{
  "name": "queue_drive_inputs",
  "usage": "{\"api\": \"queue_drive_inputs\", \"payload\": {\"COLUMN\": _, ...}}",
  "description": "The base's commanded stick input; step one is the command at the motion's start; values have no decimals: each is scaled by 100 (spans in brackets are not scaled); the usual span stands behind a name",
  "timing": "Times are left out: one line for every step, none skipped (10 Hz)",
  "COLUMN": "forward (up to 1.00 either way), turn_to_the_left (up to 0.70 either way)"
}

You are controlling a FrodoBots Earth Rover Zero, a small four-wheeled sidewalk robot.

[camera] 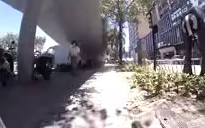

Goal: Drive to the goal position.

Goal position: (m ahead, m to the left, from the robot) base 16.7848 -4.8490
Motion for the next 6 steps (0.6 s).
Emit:
{"api": "queue_drive_inputs", "payload": {"forward": 70, "turn_to_the_left": 0}}
{"api": "queue_drive_inputs", "payload": {"forward": 70, "turn_to_the_left": 0}}
{"api": "queue_drive_inputs", "payload": {"forward": 70, "turn_to_the_left": 0}}
{"api": "queue_drive_inputs", "payload": {"forward": 70, "turn_to_the_left": 0}}
{"api": "queue_drive_inputs", "payload": {"forward": 70, "turn_to_the_left": 0}}
{"api": "queue_drive_inputs", "payload": {"forward": 70, "turn_to_the_left": 0}}
